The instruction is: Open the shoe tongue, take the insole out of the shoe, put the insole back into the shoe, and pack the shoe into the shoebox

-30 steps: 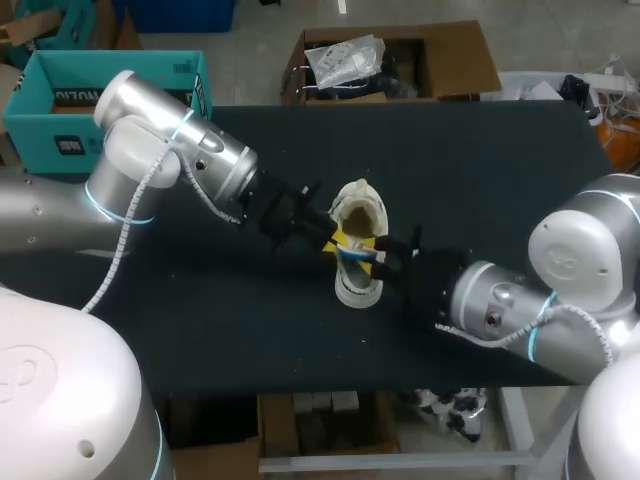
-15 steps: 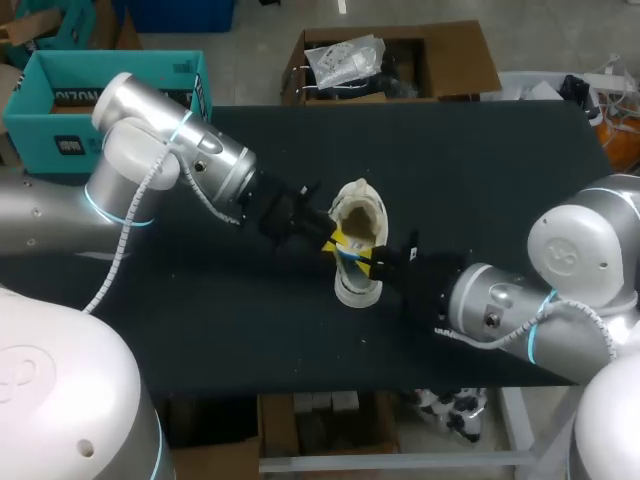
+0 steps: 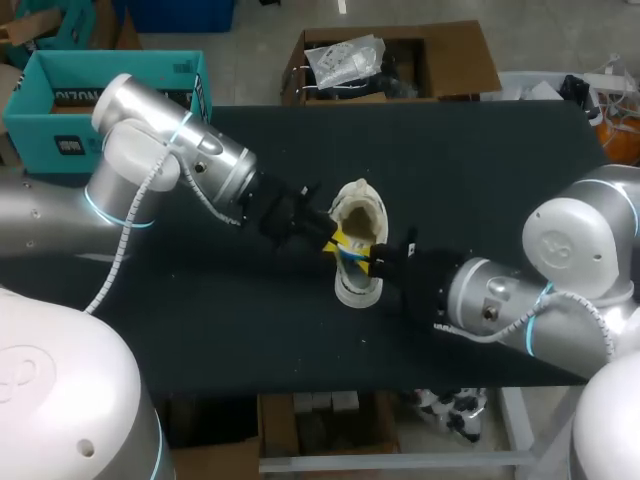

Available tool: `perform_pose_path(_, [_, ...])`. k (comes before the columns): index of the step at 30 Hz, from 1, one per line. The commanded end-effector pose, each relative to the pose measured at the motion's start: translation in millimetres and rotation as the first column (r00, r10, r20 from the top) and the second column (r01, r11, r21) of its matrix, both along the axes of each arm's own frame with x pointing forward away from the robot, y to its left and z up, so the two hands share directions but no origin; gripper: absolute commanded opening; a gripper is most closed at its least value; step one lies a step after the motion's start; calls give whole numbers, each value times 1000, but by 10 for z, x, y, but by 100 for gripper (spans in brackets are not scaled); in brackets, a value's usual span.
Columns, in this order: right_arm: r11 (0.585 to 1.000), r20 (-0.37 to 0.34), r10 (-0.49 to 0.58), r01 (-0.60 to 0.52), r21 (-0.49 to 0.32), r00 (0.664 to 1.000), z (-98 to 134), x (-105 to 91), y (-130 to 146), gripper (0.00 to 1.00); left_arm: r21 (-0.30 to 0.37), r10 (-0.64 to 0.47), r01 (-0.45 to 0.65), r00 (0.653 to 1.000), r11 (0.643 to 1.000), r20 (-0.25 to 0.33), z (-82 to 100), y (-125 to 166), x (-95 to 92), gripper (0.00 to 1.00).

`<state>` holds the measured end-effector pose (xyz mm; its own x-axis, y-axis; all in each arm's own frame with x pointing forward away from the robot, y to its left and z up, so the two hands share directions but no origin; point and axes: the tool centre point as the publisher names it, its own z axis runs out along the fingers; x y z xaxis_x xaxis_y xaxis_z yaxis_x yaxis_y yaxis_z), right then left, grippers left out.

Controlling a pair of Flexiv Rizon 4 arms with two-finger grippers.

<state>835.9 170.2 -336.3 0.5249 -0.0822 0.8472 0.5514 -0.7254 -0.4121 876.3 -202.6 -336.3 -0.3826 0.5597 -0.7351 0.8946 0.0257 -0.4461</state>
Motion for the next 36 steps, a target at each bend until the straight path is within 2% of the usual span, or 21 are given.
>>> perform_pose_path(1, [1000, -3, 6, -6, 2, 1000, -80, 61, 11, 0, -3, 5, -5, 1000, 1000, -3, -9, -3, -6, 27])
perform_pose_path(2, [1000, -8, 9, -9, 0, 1000, -112, 79, 14, 0, -4, 7, -7, 1000, 1000, -5, -12, 2, -3, 35])
perform_pose_path(9, [1000, -29, 9, -10, -17, 1000, -229, 143, 8, 0, -9, 9, -9, 1000, 1000, -21, -20, 5, -4, 44])
perform_pose_path(11, [999, -31, 7, -8, -32, 999, -255, 156, 1, 0, -11, 7, -7, 999, 1000, -32, 2, 25, -15, 51])
perform_pose_path(12, [999, -30, 6, -7, -40, 1000, -264, 161, -7, 0, -16, 2, -3, 999, 1000, -36, 25, 39, -25, 71])
perform_pose_path(13, [999, -32, 3, -5, -54, 999, -271, 166, -14, 0, -11, 1, -1, 999, 1000, -36, 51, 52, -36, 84])
perform_pose_path(15, [998, -24, 8, -10, -69, 1000, -272, 173, -33, 0, -9, -2, 1, 999, 1000, -39, 124, 98, -53, 100])
perform_pose_path(20, [992, -22, 34, -37, -122, 999, -289, 157, -78, 0, 7, 17, -16, 998, 1000, -65, 392, 295, -82, 100])
perform_pose_path(22, [984, -36, 40, -45, -173, 999, -326, 144, -93, 0, 13, 36, -35, 996, 999, -78, 504, 397, -89, 100])
perform_pose_path(26, [974, -67, 69, -81, -209, 995, -414, 115, -90, 0, 46, 90, -86, 991, 995, -100, 696, 586, -77, 100])
perform_pose_path(28, [967, -82, 73, -90, -236, 994, -461, 97, -73, 0, 64, 120, -114, 987, 991, -104, 760, 655, -76, 100])
perform_pose_path(34, [964, -104, 85, -108, -242, 991, -540, 50, -35, 0, 70, 184, -175, 972, 982, -145, 834, 809, -64, 100])
perform_pose_path(35, [964, -105, 85, -108, -242, 991, -546, 39, -40, 8, 79, 192, -182, 971, 980, -145, 839, 829, -62, 100])
perform_pose_path(36, [965, -104, 83, -106, -241, 991, -537, 21, -55, 23, 83, 201, -190, 968, 978, -150, 844, 854, -60, 100])
